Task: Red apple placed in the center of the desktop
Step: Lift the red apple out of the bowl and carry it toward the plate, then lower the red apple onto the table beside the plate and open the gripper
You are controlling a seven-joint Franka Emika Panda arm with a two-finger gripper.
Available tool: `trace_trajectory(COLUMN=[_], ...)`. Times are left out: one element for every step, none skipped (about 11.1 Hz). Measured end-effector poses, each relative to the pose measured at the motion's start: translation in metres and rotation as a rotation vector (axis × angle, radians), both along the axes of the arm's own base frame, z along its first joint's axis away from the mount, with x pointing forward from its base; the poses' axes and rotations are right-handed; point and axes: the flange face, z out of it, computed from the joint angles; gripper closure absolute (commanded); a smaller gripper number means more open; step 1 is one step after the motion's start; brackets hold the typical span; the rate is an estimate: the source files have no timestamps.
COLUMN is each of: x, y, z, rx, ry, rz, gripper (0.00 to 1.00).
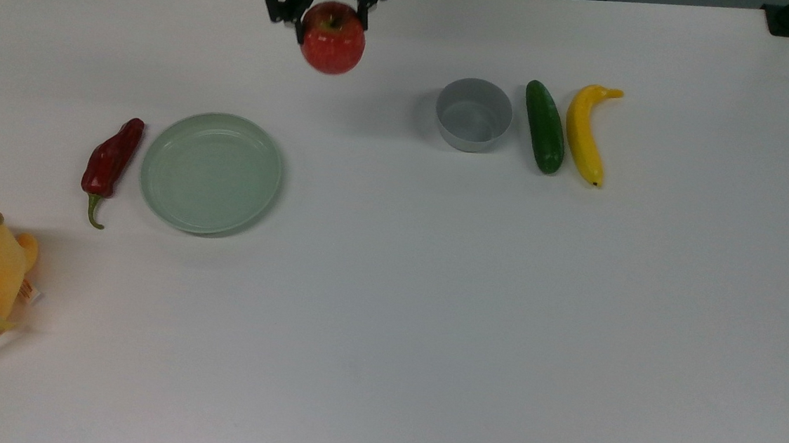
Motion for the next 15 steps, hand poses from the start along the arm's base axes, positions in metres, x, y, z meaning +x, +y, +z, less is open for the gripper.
trace_trajectory(x=[0.011,0.020,0.029,0.037,0.042,0.046,0.048,0.050,0.053,0.057,0.060,0.061,0.062,0.063,0.063], y=[-0.003,-0.003,-0.003,-0.004,-0.007,-0.011,-0.014,-0.014,-0.013,-0.010,-0.006,-0.003,-0.001,0.001,0.003], z=[-0.018,-0.039,-0.060,-0.077,-0.092,-0.106,-0.120,-0.135,-0.150,-0.165,-0.181,-0.193,-0.201,-0.200,-0.200], rx=[-0.003,-0.007,-0.011,0.006,0.038,0.058,0.062,0.059,0.055,0.052,0.049,0.051,0.071,0.097,0.112], ry=[-0.025,-0.041,-0.055,-0.069,-0.079,-0.088,-0.090,-0.091,-0.098,-0.109,-0.111,-0.105,-0.099,-0.104,-0.104], rz=[-0.007,-0.009,-0.008,-0.007,0.000,0.008,0.010,0.010,0.011,0.012,0.016,0.015,-0.001,-0.020,-0.031], gripper=[0.89,0.89,0.89,0.89,0.89,0.89,0.89,0.89,0.87,0.83,0.69,0.38,0.19,0.04,0.00])
